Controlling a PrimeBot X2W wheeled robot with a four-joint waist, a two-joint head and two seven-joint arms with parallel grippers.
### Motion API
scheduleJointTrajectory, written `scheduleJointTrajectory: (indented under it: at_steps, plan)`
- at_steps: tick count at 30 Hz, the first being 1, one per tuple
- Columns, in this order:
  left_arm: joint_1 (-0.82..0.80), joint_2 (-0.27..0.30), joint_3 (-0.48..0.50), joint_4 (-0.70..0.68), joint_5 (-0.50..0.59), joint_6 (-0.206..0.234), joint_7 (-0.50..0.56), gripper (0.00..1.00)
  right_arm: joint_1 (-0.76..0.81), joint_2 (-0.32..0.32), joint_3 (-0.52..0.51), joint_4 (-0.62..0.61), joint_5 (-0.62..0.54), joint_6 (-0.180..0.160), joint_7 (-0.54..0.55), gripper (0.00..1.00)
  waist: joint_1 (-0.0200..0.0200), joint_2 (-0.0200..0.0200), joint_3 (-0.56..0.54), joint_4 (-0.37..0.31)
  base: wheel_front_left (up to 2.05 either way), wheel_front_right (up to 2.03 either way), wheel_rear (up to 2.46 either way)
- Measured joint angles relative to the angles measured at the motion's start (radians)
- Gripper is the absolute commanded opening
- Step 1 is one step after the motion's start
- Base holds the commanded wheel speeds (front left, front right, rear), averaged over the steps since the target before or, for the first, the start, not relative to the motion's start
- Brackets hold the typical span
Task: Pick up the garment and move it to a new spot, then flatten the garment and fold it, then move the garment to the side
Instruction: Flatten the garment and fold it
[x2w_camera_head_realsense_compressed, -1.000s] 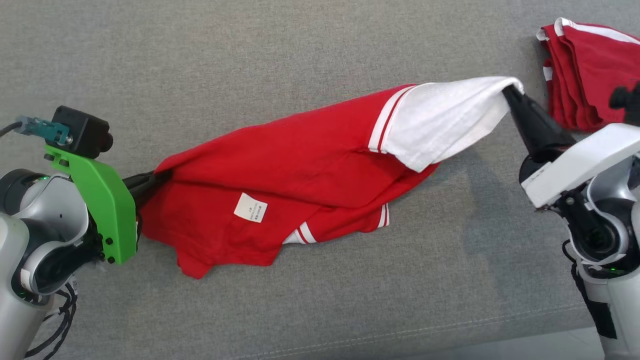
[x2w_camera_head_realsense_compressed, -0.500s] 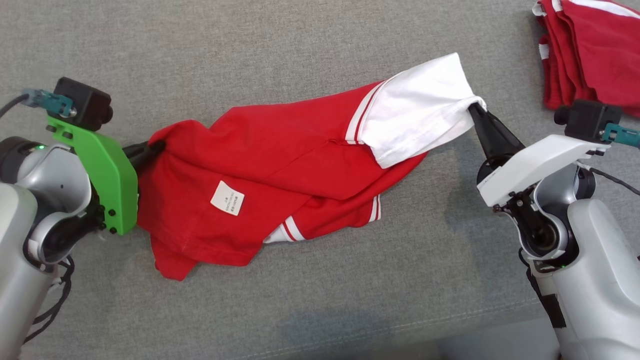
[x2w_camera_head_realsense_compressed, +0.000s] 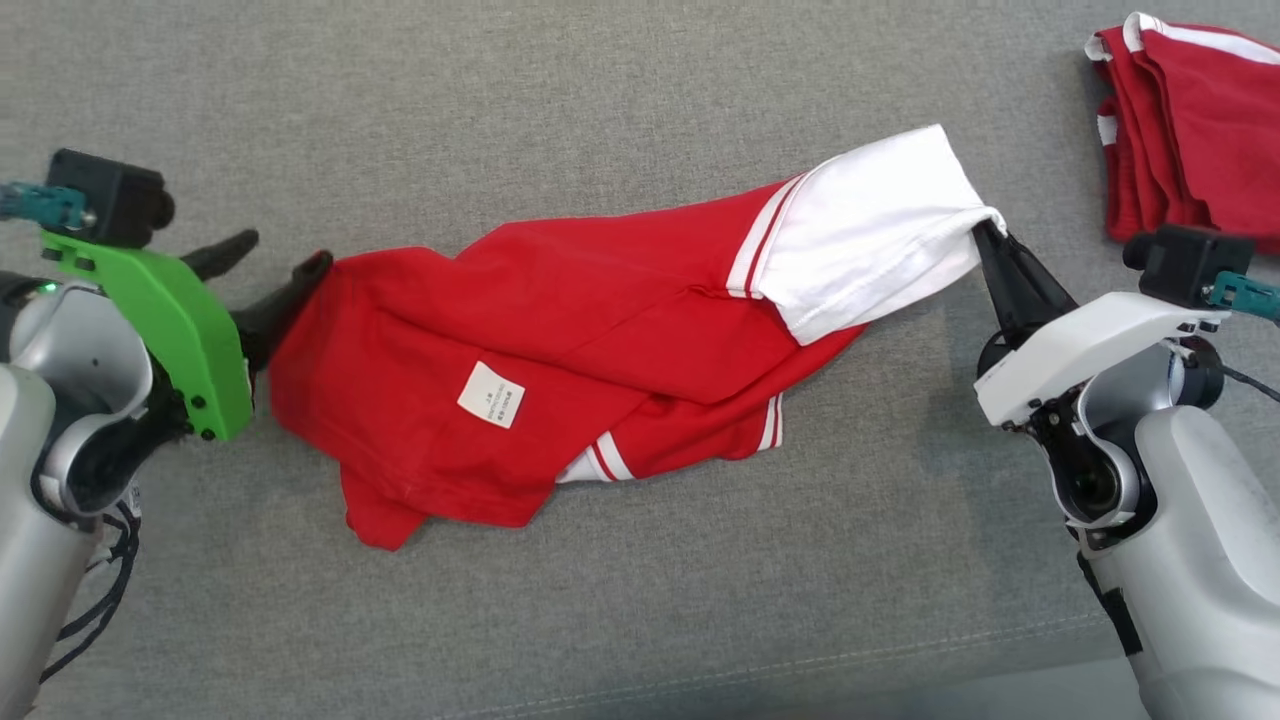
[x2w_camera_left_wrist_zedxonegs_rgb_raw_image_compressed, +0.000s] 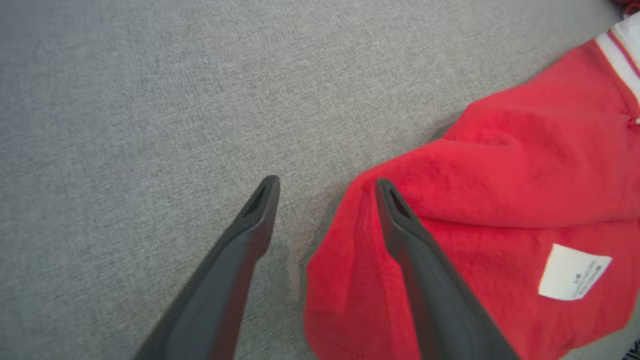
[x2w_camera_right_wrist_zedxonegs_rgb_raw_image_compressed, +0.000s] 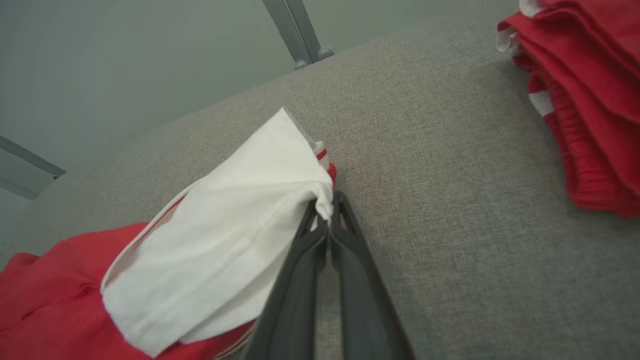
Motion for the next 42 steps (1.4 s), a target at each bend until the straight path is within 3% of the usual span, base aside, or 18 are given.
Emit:
scheduleJointTrajectory:
  at_steps: [1, 6, 12, 18, 23, 31, 36, 42]
  plan:
    - [0.001, -0.002, 0.015, 0.002, -0.003, 0.000, -0.026, 1.00, 0.000, -0.007, 0.006, 0.002, -0.014, 0.007, -0.012, 1.00, 0.0000, 0.0000, -0.006, 0.004, 0.00, 0.00, 0.00]
    - [0.019, -0.015, 0.091, 0.007, -0.003, 0.002, -0.153, 1.00, 0.014, -0.042, 0.007, 0.004, -0.067, 0.015, -0.070, 1.00, 0.0000, 0.0000, -0.036, 0.025, 0.00, 0.00, 0.00]
    - [0.133, -0.040, 0.157, 0.020, 0.025, 0.058, -0.325, 1.00, 0.070, -0.077, 0.008, 0.005, -0.131, 0.013, -0.141, 1.00, 0.0000, 0.0000, -0.080, 0.049, 0.00, 0.00, 0.00]
    - [0.259, -0.060, 0.196, 0.029, 0.061, 0.125, -0.482, 1.00, 0.135, -0.086, -0.003, -0.007, -0.176, -0.019, -0.216, 1.00, 0.0000, 0.0000, -0.137, 0.063, 0.00, 0.00, 0.00]
    - [0.378, -0.120, 0.180, 0.023, 0.099, 0.163, -0.597, 1.00, 0.217, -0.112, -0.023, -0.029, -0.235, -0.055, -0.297, 1.00, 0.0000, 0.0000, -0.199, 0.072, 0.00, 0.00, 0.00]
    - [0.533, -0.153, 0.125, 0.026, 0.150, 0.187, -0.688, 1.00, 0.344, -0.107, -0.030, -0.021, -0.280, -0.076, -0.314, 1.00, 0.0000, 0.0000, -0.287, 0.079, 0.00, 0.00, 0.00]
    - [0.603, -0.164, 0.124, 0.027, 0.151, 0.204, -0.697, 1.00, 0.406, -0.068, -0.008, -0.015, -0.280, -0.083, -0.315, 1.00, 0.0000, 0.0000, -0.338, 0.079, 0.00, 0.00, 0.00]
    - [0.637, -0.180, 0.126, -0.006, 0.164, 0.211, -0.706, 1.00, 0.450, -0.065, -0.025, -0.015, -0.282, -0.089, -0.324, 1.00, 0.0000, 0.0000, -0.382, 0.078, 0.00, 0.00, 0.00]
